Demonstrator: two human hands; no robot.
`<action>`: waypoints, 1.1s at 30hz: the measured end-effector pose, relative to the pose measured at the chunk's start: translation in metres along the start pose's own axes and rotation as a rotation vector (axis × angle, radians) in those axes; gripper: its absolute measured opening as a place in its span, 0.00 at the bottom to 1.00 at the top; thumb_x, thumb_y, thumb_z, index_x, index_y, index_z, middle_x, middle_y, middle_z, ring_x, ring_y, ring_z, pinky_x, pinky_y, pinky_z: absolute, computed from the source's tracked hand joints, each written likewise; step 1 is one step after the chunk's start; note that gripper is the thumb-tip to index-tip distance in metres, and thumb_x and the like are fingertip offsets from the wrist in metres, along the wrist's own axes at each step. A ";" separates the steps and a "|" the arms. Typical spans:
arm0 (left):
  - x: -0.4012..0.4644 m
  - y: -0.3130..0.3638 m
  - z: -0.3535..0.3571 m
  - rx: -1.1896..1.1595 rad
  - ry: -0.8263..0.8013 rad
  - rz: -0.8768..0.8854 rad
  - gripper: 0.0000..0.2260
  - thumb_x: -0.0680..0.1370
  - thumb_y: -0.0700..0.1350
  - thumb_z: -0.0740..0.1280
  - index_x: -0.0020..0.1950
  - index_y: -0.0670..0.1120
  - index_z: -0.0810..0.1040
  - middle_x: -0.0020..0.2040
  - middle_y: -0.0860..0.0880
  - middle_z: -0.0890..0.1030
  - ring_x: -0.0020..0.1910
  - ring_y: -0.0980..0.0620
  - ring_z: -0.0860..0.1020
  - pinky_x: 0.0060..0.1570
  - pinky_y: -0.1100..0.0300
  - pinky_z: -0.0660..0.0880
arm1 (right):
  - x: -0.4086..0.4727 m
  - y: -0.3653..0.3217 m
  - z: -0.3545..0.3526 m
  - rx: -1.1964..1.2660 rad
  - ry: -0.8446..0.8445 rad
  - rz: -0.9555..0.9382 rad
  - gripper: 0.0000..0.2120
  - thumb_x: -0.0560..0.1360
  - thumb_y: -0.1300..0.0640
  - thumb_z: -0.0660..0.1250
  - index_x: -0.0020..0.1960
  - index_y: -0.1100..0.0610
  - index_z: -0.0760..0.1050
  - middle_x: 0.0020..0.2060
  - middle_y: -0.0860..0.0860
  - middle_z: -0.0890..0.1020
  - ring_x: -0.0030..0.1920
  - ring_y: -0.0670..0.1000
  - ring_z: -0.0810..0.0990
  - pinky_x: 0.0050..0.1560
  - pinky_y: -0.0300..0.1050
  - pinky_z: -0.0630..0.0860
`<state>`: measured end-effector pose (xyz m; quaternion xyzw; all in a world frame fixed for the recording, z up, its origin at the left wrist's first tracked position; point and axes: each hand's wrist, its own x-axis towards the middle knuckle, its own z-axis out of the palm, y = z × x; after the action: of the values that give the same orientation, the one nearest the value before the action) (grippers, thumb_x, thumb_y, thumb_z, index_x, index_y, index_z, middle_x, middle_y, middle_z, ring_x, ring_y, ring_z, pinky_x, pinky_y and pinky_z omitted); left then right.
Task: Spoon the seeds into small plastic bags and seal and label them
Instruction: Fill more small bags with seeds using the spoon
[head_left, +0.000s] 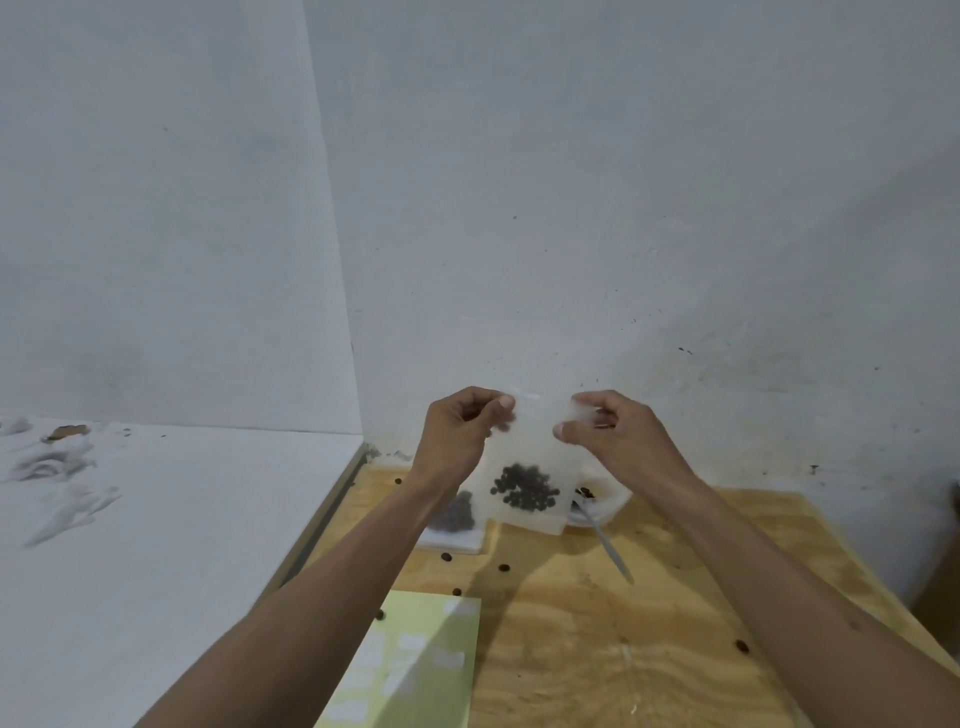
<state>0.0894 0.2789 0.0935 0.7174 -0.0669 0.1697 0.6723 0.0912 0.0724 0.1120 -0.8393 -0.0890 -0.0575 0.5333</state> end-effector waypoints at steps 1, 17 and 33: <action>0.000 0.000 0.000 0.013 -0.004 0.008 0.08 0.79 0.46 0.73 0.49 0.41 0.85 0.40 0.48 0.86 0.39 0.57 0.81 0.41 0.67 0.75 | 0.003 -0.005 -0.002 -0.015 -0.006 -0.033 0.20 0.70 0.47 0.78 0.61 0.47 0.79 0.53 0.45 0.81 0.54 0.46 0.81 0.54 0.43 0.77; 0.002 0.000 0.004 0.009 -0.013 0.034 0.09 0.79 0.45 0.72 0.45 0.39 0.85 0.34 0.51 0.80 0.34 0.59 0.76 0.40 0.71 0.73 | 0.017 -0.021 0.021 -0.151 -0.054 -0.160 0.06 0.75 0.48 0.74 0.43 0.51 0.84 0.32 0.41 0.81 0.35 0.40 0.78 0.39 0.35 0.71; 0.014 0.001 -0.021 0.042 0.162 -0.059 0.11 0.80 0.47 0.71 0.40 0.43 0.81 0.36 0.49 0.79 0.36 0.53 0.76 0.42 0.60 0.75 | 0.017 -0.011 0.013 0.030 -0.159 -0.073 0.08 0.76 0.55 0.74 0.42 0.59 0.86 0.40 0.58 0.86 0.37 0.47 0.82 0.47 0.44 0.82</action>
<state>0.0991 0.3012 0.1002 0.7169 0.0122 0.2087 0.6651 0.1053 0.0900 0.1196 -0.8294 -0.1624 -0.0088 0.5345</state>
